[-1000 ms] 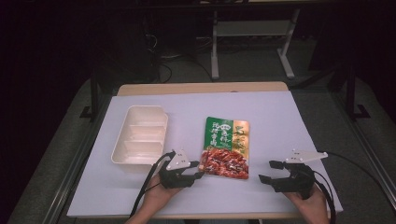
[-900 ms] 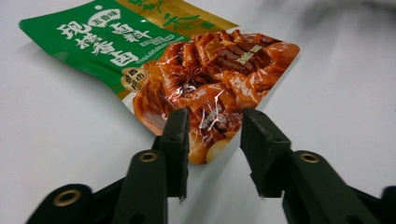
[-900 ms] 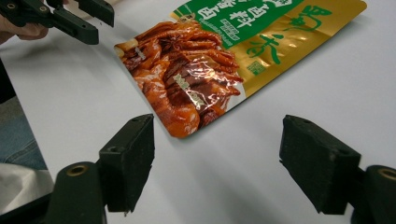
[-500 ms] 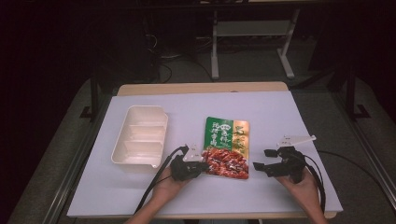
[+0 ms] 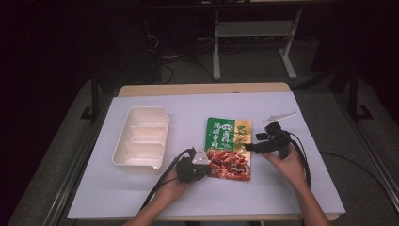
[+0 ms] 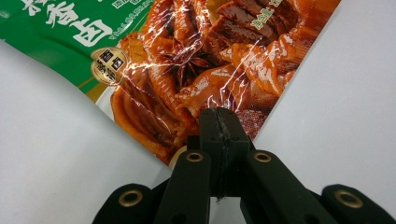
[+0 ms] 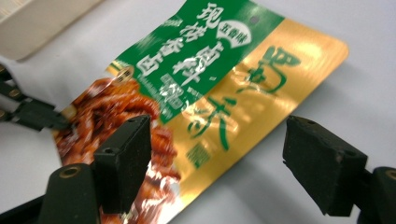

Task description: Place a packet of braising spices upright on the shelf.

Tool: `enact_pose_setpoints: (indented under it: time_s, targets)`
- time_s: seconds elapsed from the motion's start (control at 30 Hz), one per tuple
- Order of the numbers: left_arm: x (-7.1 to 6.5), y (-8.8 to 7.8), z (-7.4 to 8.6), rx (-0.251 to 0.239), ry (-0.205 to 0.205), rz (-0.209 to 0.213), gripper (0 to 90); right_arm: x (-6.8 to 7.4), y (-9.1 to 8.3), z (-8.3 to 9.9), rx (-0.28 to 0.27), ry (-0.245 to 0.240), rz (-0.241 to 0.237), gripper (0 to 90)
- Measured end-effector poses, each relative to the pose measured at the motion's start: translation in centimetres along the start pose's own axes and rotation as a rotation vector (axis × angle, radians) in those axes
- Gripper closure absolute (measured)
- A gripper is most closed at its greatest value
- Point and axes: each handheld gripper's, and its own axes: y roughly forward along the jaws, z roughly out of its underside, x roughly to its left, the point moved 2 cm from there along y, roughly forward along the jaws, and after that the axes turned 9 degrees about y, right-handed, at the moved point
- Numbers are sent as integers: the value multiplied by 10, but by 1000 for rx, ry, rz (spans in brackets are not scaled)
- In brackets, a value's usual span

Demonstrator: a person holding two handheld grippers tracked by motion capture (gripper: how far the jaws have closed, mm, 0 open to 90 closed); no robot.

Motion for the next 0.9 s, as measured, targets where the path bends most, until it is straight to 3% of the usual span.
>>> enact_pose_setpoints:
  time_s: [0.23, 0.27, 0.33, 0.43, 0.57, 0.73, 0.9]
  targets:
    - [0, 0, 1, -8, 0, 2, 899, -1, 9, -26, 21, 6, 7, 233]
    - [1, 0, 1, -10, -5, 4, 899, -4, 12, -30, -2, 4, 13, 247]
    - [1, 0, 1, -10, -5, 4, 899, -6, 14, -30, -2, 14, 17, 245]
    - [1, 0, 1, -11, -1, 3, 899, -21, 28, -26, 32, 73, 23, 246]
    - [1, 0, 1, -11, -3, 3, 899, -30, 38, -24, 42, 101, 43, 257]
    - [0, 0, 1, -12, -3, 1, 899, -33, 47, -24, 41, 106, 44, 286]
    - [0, 0, 1, -13, -4, 0, 899, -34, 49, -23, 43, 115, 9, 331]
